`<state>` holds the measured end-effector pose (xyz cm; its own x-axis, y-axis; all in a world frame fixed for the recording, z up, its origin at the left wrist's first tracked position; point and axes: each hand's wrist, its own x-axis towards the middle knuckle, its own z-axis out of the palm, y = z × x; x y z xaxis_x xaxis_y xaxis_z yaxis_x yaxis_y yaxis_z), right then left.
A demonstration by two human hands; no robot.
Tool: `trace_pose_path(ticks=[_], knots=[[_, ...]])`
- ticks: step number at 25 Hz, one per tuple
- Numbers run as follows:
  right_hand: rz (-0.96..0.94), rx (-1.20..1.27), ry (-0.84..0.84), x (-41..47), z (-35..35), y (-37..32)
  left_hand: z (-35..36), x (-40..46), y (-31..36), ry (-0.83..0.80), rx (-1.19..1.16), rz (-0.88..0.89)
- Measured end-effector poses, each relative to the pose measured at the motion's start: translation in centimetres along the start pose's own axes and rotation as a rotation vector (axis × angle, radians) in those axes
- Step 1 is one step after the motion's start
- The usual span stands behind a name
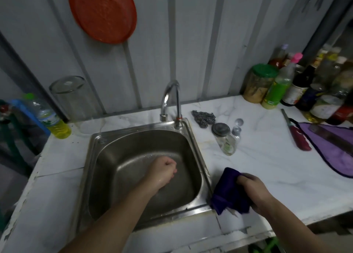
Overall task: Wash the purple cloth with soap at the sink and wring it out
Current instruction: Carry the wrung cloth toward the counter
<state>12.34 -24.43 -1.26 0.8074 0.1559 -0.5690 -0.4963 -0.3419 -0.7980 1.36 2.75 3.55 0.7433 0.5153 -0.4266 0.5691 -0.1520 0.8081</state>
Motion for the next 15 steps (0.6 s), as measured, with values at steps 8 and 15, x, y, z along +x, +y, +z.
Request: trace_pose_path(ticks=[8,15], knots=[[0.021,0.017,-0.047,0.3,-3.6,1.1,10.1,-0.4,2.5,-0.076,0.081,0.074],[-0.119,-0.267,-0.099,2.2,-6.4,2.6,20.6,-3.8,1.0,-0.180,0.546,0.428]])
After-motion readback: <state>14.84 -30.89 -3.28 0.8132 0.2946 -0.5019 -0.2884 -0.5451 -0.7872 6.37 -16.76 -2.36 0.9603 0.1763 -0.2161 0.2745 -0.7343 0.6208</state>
